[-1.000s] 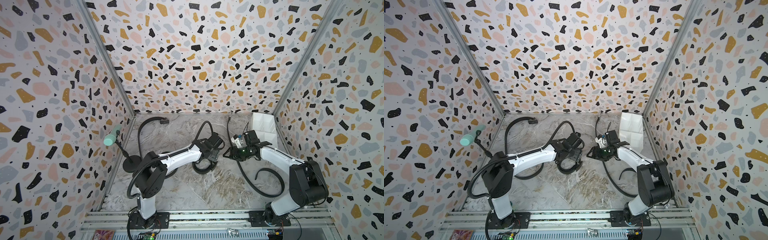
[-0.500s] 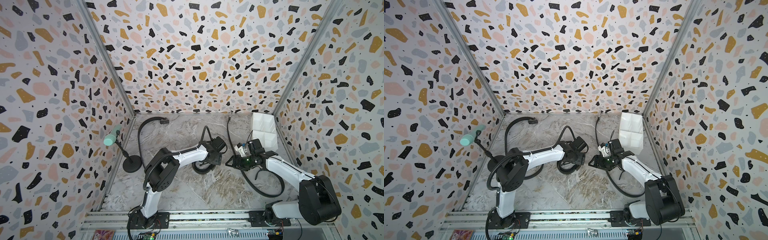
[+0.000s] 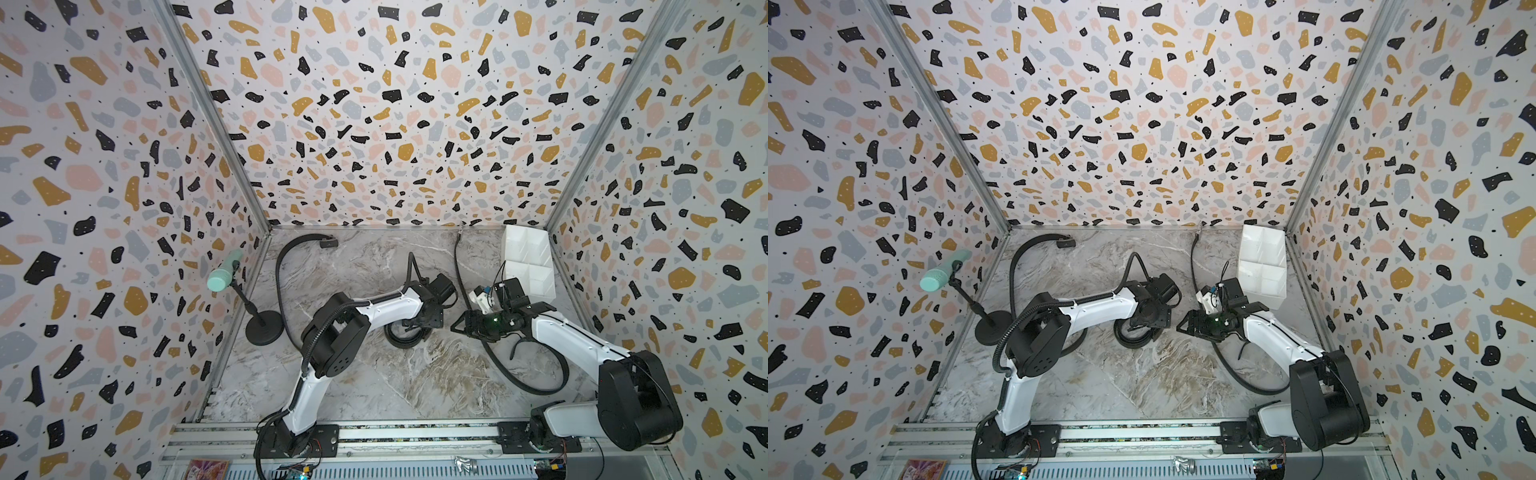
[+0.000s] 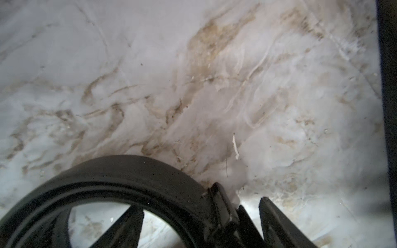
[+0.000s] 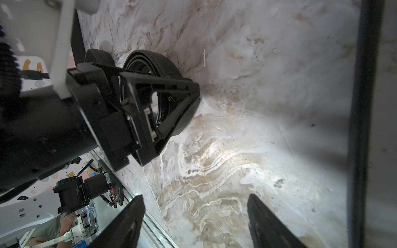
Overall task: Place the belts into the storage roll
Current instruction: Roll the belt at the center of the board, then pick up the belt from the center of the board.
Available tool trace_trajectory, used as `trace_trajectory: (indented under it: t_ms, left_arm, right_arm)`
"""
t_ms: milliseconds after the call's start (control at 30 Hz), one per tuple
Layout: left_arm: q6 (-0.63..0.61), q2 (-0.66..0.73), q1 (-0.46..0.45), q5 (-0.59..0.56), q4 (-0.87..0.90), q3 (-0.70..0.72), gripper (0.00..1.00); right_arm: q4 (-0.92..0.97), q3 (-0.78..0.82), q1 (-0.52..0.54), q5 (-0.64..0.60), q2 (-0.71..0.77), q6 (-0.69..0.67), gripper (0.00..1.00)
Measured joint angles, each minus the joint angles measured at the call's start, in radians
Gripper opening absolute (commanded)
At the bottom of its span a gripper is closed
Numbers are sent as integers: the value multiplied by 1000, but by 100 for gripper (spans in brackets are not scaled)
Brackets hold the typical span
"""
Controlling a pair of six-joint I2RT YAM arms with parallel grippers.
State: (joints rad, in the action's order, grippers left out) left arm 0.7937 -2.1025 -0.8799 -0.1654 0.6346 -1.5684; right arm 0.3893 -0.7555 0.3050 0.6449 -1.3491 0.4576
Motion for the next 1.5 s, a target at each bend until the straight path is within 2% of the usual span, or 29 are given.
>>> trace_trajectory:
  t_ms: [133,200,300,633,900,1167,1333,1500]
  left_arm:
    - [20,-16,0,-3,0,-16,71]
    - [27,-27,0,-5,-2,-21,64]
    - [34,-38,0,-8,-1,-18,46]
    - [21,-10,0,-17,-31,41,0]
    - [-42,117,0,20,-137,211,0]
    - [-216,483,1,49,-410,539,0]
    - [-363,640,1,86,-610,702,0]
    - [-477,695,1,135,-732,806,0]
  right_arm:
    - [0,0,0,0,0,-6,78]
    - [0,0,0,0,0,-6,78]
    - [0,0,0,0,0,-8,78]
    - [-1,0,0,0,0,-10,79]
    - [-41,3,0,0,-8,8,80]
    - [-223,21,8,15,-12,121,81]
    - [-376,21,86,17,-16,197,82]
    - [-503,21,158,14,-19,262,81]
